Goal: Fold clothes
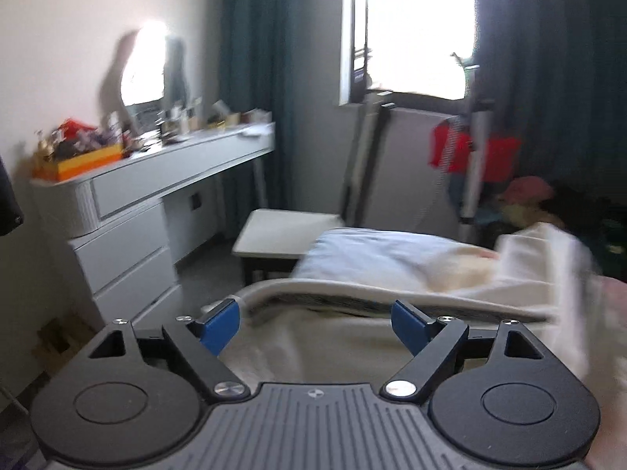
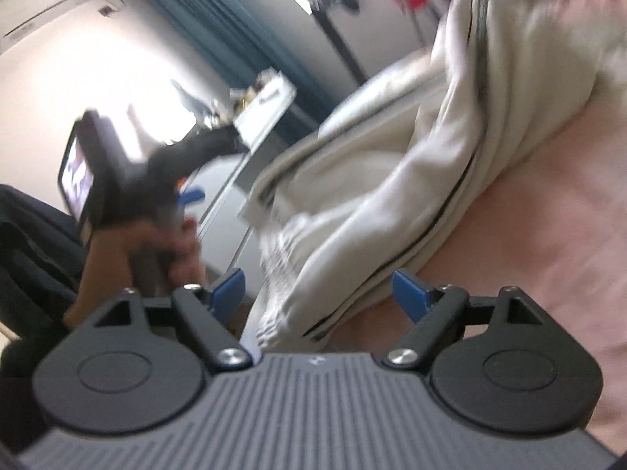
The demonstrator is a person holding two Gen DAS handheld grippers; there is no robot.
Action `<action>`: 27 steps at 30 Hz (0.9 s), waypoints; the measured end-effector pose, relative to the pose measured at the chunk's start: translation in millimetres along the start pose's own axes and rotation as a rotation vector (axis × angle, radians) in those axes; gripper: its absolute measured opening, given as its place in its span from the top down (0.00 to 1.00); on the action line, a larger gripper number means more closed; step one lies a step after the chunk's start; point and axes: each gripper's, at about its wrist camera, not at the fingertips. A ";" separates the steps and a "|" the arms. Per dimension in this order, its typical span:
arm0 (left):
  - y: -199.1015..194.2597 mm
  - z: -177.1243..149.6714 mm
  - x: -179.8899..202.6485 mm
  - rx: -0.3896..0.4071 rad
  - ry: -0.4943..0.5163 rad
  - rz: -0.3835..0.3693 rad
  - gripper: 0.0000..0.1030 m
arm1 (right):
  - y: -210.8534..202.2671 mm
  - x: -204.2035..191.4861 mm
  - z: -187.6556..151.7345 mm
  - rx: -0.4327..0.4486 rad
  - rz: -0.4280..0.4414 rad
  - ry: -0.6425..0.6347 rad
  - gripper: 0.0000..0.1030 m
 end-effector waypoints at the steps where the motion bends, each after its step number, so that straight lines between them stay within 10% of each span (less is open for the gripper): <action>1: -15.5 -6.9 8.0 0.010 0.005 -0.018 0.16 | -18.0 -2.1 0.7 0.022 -0.027 -0.042 0.18; 13: -164.2 -101.4 78.7 0.044 0.069 -0.223 0.14 | -157.0 55.1 1.8 0.160 -0.319 -0.344 0.18; 27: -153.7 -171.6 76.6 0.005 0.076 -0.214 0.12 | -179.4 113.2 -26.6 0.215 -0.389 -0.286 0.19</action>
Point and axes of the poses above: each gripper's, at about its wrist camera, not at the fingertips, and y roughly the way its jaws point, x to its right, z to its top, and after that the axes turned 13 degrees about -y, right-handed
